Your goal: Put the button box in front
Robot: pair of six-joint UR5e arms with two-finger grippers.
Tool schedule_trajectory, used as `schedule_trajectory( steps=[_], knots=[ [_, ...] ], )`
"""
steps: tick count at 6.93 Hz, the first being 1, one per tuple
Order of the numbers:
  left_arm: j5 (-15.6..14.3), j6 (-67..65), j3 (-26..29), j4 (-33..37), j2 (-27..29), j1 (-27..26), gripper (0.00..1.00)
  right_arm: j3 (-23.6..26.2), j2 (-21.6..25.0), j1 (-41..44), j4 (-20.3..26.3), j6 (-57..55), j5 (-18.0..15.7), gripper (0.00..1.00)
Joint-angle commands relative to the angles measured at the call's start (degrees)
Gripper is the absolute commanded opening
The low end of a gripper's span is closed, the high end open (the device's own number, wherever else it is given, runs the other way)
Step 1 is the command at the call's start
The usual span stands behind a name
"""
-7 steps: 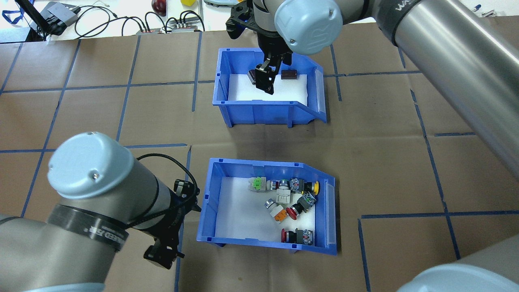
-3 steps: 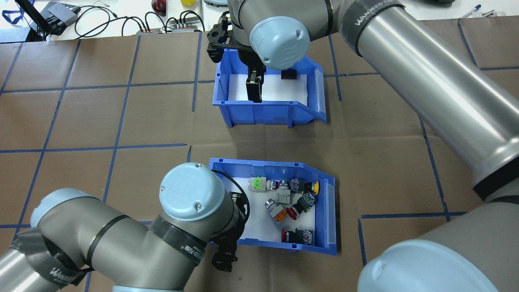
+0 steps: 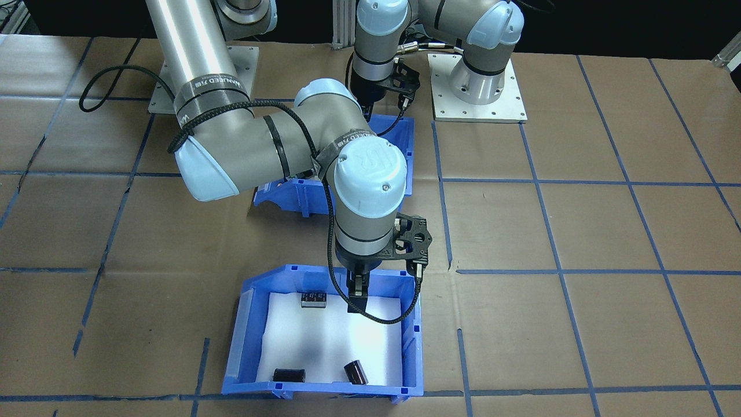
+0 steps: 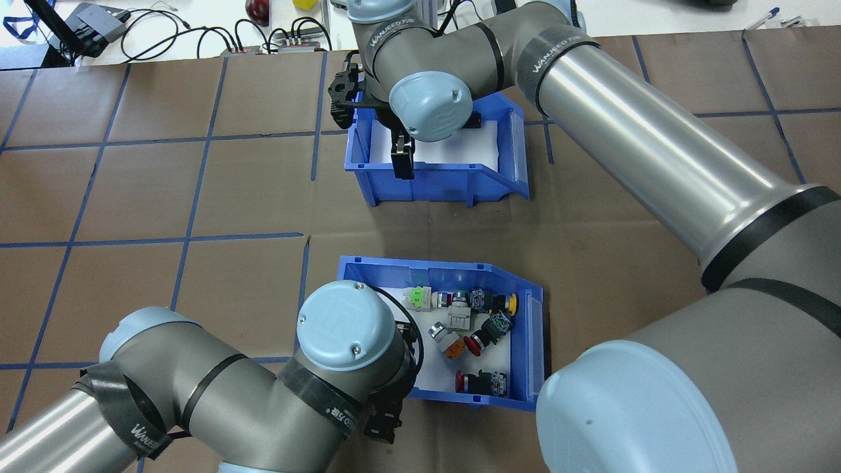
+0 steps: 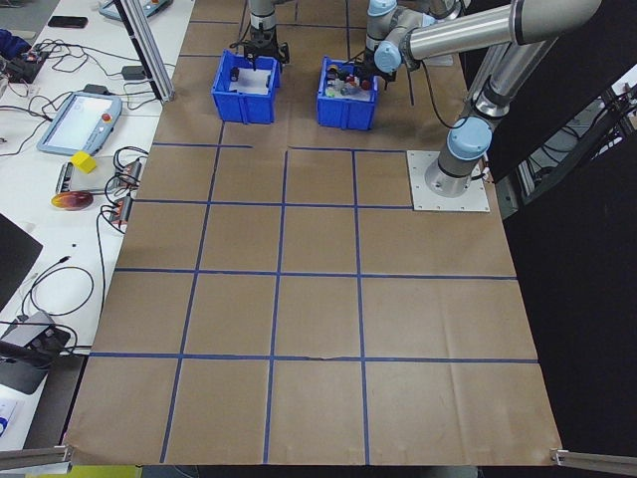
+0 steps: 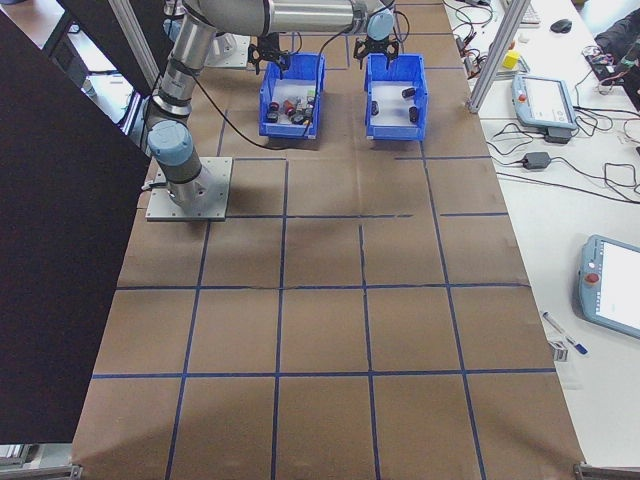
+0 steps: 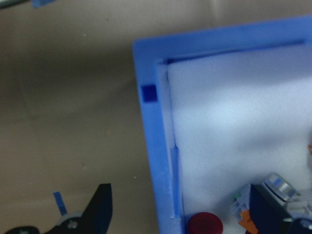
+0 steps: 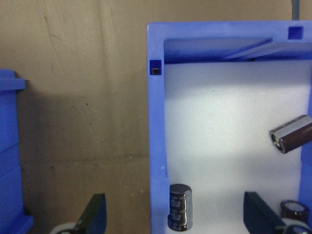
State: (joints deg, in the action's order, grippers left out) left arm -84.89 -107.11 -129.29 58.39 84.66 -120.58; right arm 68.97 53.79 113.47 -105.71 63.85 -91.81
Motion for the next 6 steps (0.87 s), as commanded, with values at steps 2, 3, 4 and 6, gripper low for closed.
schedule_trajectory(
  steps=[2,3,4,6],
  knots=[
    [-0.3,0.1,-0.6,-7.1,3.0,-0.2,0.29,2.5,-1.9,-0.1,-0.8,-0.7,-0.3,0.99],
    [-0.3,-0.3,-0.7,-7.6,3.4,-0.2,0.08,2.3,-1.4,-0.2,-0.8,-0.7,-0.5,0.82],
    [0.2,-0.2,-0.8,-7.6,3.2,-0.3,0.0,2.1,-1.1,-0.1,-0.7,-0.7,-0.6,0.48],
    [-0.2,0.8,-0.4,-6.8,2.4,0.0,0.0,2.1,-1.0,-0.1,-0.8,-0.7,-1.3,0.1]
  ],
)
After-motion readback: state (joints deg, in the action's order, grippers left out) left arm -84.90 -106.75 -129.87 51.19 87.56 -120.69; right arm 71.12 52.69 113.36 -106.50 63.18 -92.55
